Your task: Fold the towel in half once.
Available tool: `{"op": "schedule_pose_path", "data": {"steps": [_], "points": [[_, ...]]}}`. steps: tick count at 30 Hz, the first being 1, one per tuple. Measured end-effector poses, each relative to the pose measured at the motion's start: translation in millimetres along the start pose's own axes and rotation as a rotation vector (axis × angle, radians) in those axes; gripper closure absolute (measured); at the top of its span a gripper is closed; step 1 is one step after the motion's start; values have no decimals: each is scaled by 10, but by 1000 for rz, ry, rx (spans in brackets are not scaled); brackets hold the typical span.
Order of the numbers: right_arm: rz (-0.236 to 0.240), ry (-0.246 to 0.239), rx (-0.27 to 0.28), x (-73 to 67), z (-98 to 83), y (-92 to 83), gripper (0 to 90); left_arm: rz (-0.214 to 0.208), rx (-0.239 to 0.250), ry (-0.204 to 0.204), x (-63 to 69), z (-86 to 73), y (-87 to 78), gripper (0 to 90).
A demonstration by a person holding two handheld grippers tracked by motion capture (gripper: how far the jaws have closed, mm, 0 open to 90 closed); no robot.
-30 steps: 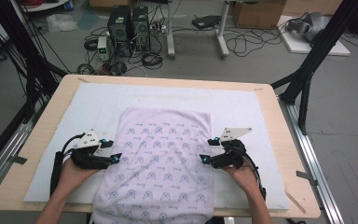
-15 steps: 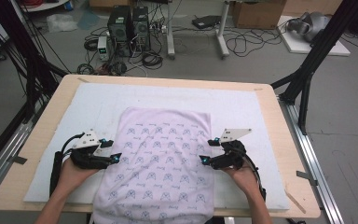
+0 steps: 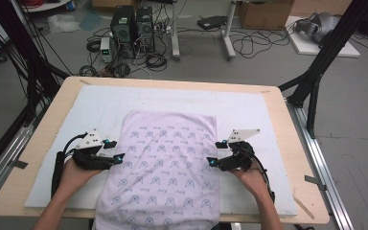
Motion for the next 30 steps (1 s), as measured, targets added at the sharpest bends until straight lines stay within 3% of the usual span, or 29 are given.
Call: {"op": "schedule_pose_path", "data": {"steps": [8, 9, 13, 15, 16, 17, 18, 19, 25, 28, 30], "points": [[-26, 52, 10, 299, 272, 60, 270, 32, -7, -51, -338, 153, 121, 466], [-34, 43, 12, 365, 371, 49, 306, 36, -11, -61, -441, 222, 164, 489], [-39, 41, 16, 458, 526, 42, 332, 51, -32, -66, -619, 327, 249, 514], [-58, 31, -17, 569, 647, 75, 370, 67, -56, -61, -793, 427, 346, 550], [-58, 31, -17, 569, 647, 75, 370, 67, -56, -61, -793, 427, 346, 560], [-70, 35, -25, 639, 709, 102, 396, 72, -58, -76, -892, 450, 432, 566], [-78, 37, -25, 679, 730, 122, 401, 72, -58, -76, -892, 450, 432, 573], [-91, 40, -27, 721, 741, 148, 408, 67, -73, -99, -987, 407, 525, 574], [-133, 64, -48, 903, 672, 312, 468, 81, -129, -133, -1087, 216, 738, 580], [-156, 102, -65, 1021, 595, 423, 498, 117, -173, -132, -1097, 141, 834, 548], [-165, 98, -72, 1050, 572, 477, 511, 136, -180, -151, -1109, 120, 876, 555]]}}
Point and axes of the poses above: each handheld gripper's, and its own axes: y roughly forward along the jaws, z roughly out of its top, x roughly to its right, the point moved 6 cm from there along y, roughly forward along the jaws, and after that the axes turned 12 degrees about y, right-handed, at the moved point
